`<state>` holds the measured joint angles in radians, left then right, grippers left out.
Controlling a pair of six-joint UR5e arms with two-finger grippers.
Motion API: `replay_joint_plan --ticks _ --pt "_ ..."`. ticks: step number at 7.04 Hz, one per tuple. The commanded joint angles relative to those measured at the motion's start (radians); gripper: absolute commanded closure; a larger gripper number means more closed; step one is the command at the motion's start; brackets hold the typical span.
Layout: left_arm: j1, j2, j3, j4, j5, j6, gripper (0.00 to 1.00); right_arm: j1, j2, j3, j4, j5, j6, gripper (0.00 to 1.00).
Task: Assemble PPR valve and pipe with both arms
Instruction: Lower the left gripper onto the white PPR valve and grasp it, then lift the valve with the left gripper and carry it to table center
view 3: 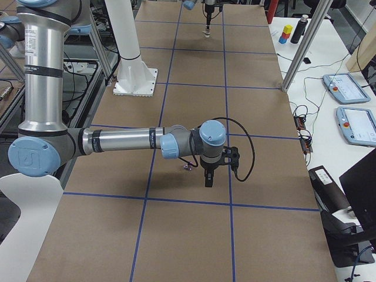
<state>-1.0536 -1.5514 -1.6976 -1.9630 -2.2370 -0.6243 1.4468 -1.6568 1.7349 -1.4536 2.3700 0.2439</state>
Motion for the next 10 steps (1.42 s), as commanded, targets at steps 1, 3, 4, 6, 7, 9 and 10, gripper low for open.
replay_joint_plan --ticks 1,3,4,6,7,9,10 --pt "0.0 -0.002 -0.013 0.007 -0.007 0.0 0.98 0.0 0.002 0.002 0.001 0.0 0.0 0.0" --pt "-0.002 -0.013 -0.057 0.042 -0.088 -0.006 1.0 0.0 0.002 0.006 0.001 0.0 0.002 0.0" --pt "0.0 -0.062 -0.094 0.117 -0.082 -0.073 1.0 0.0 0.003 0.008 0.001 0.0 0.002 0.0" --pt "0.032 -0.279 -0.103 0.237 -0.076 -0.28 1.0 -0.002 0.008 0.006 0.001 0.0 0.0 0.0" --pt "0.105 -0.376 -0.108 0.292 0.006 -0.379 1.0 -0.005 0.009 0.006 0.001 0.0 0.0 0.0" --pt "0.252 -0.559 -0.099 0.425 0.114 -0.507 1.0 -0.014 0.008 0.0 0.031 0.0 0.0 0.0" --pt "0.308 -0.617 -0.09 0.429 0.143 -0.59 1.0 -0.017 0.006 -0.002 0.036 0.0 0.0 0.0"
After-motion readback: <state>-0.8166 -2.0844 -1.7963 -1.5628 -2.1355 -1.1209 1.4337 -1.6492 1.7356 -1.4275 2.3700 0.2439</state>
